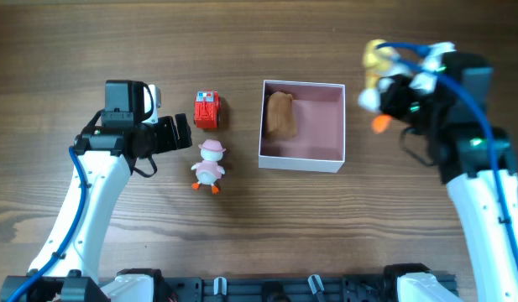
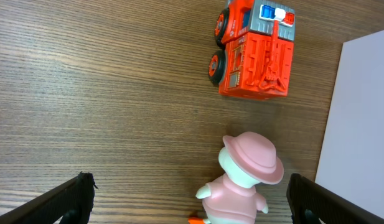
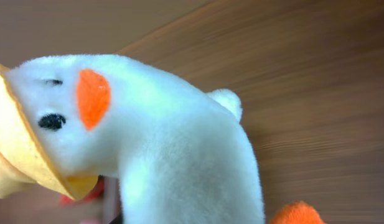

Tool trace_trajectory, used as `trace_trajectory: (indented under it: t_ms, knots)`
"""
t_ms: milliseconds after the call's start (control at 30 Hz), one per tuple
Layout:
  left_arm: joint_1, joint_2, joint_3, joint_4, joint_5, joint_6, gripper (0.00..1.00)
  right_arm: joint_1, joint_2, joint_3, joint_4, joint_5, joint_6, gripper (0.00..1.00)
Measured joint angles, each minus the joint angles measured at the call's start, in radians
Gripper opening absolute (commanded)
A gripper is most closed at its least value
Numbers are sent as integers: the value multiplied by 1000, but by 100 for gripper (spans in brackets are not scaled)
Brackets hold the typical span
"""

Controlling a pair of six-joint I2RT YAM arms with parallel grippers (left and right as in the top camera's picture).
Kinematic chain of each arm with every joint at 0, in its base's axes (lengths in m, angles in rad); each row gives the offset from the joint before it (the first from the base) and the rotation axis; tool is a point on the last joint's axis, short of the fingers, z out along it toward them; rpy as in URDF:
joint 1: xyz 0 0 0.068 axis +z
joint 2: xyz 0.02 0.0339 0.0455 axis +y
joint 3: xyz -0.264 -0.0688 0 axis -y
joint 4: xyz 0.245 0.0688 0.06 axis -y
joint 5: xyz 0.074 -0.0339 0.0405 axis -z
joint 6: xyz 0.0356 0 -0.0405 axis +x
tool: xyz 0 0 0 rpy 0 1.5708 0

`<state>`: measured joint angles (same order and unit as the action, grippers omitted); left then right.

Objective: Pack container
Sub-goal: 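Carry the duck plush into the box and release it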

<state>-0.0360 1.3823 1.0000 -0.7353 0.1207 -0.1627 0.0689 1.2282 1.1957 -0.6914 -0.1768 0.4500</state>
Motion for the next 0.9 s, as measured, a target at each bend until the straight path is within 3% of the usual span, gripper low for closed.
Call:
trace_trajectory:
  t_ms: [167,200,333,433,500,533,700,767,900]
  knots:
    - [0,0,0,0,0,0,100,240,147,-49,54,108,122,11]
    - [0,0,0,0,0,0,100,263,214,-61,83,126,133,18]
    - [0,0,0,0,0,0,100,283,444,-85,182,164,138,31]
    - [0,0,0,-1,0,0,100,283,530,-89,241,179,139,61]
    - [0,0,0,-1,0,0,100,283,531,-89,256,182,123,78]
    - [0,0,0,-1,0,0,100,283,531,-89,255,181,108,81]
    - [0,0,0,-2,0,0,100,283,449,-88,236,179,49,89]
    - [0,0,0,-1,0,0,100,280,359,-85,227,179,27,99]
    - [0,0,0,-2,0,0,100,189,78,-57,126,225,7,99]
